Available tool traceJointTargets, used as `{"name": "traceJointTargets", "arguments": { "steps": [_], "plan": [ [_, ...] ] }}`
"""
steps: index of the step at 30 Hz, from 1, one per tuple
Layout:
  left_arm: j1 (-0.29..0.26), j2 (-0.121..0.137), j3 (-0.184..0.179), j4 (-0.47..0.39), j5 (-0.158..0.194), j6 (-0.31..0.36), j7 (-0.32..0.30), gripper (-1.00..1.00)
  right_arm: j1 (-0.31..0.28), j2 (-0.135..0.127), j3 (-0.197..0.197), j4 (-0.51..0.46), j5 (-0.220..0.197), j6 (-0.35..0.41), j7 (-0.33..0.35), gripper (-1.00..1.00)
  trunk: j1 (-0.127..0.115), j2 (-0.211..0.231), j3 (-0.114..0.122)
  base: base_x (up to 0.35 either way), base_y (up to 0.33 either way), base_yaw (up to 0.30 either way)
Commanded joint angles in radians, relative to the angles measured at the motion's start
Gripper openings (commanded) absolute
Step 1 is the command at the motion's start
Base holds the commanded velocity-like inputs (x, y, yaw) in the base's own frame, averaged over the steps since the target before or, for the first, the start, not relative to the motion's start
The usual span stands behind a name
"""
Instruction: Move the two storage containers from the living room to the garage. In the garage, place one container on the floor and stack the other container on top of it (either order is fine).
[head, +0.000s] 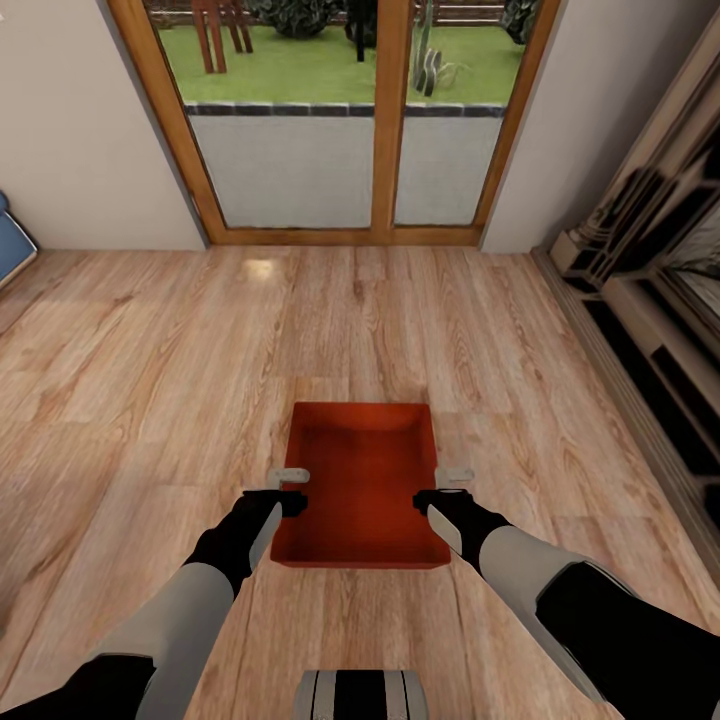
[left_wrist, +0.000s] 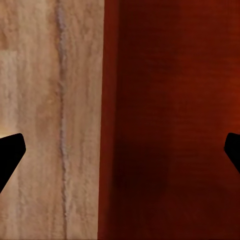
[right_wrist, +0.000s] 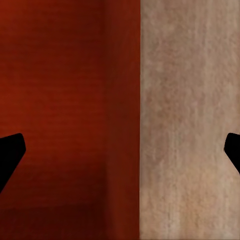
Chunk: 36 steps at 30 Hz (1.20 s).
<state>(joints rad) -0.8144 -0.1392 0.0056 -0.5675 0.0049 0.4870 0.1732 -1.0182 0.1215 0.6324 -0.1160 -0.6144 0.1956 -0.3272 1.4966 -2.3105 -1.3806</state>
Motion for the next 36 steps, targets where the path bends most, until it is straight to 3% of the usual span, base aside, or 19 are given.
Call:
{"name": "traceJointTargets", "arguments": {
  "steps": [1,9,36],
  "plan": [
    [0.0,0.0,0.001,-0.002,0.001,0.005,0.003,1.0,0.0,0.0,0.009,-0.002,-0.005,0.007,-0.006,1.0,0.004,-0.008,-0.004,0.0,0.0,0.0],
    [0.0,0.001,0.002,-0.002,0.001,0.005,0.003,1.0,0.0,0.0,0.009,-0.002,-0.005,0.007,-0.006,1.0,0.034,-0.064,-0.029,0.0,0.0,0.0],
    [0.0,0.01,0.002,-0.002,0.0,0.005,0.002,1.0,0.0,-0.006,0.009,-0.002,-0.005,0.007,-0.006,1.0,0.034,-0.064,-0.029,0.0,0.0,0.0]
  ]
}}
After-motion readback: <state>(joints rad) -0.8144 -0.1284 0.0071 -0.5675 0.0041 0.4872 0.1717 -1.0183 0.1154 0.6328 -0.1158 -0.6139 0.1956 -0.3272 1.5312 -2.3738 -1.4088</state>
